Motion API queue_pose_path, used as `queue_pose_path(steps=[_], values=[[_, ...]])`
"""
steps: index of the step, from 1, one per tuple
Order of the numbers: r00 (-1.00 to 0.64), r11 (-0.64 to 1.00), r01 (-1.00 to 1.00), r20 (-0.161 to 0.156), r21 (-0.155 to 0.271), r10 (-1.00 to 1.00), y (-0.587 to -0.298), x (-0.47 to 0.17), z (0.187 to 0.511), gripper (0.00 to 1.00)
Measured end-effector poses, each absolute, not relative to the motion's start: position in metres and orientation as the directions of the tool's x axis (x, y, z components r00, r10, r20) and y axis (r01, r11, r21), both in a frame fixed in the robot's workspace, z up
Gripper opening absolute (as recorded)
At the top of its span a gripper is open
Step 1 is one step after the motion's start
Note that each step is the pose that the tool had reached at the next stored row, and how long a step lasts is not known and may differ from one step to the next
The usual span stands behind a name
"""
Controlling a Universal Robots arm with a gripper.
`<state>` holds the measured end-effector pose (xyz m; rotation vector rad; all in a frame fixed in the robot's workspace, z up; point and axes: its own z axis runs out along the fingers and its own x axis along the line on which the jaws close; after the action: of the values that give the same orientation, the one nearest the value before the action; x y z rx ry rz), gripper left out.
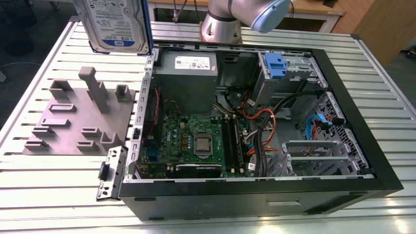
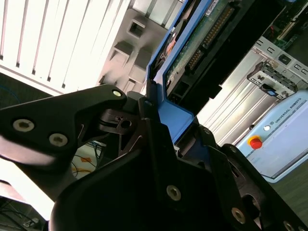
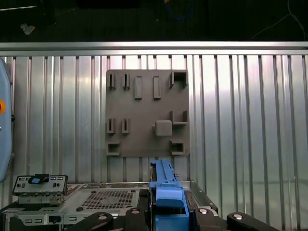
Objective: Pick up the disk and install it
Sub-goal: 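Pick up the disk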
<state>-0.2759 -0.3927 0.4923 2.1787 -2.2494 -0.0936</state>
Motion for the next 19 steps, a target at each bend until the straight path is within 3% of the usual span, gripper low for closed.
queue_pose_path(steps=[19], values=[[-0.033,0.031,-0.998,-0.035,0.049,-0.999,-0.4015,-0.273,0.4921,0.36]])
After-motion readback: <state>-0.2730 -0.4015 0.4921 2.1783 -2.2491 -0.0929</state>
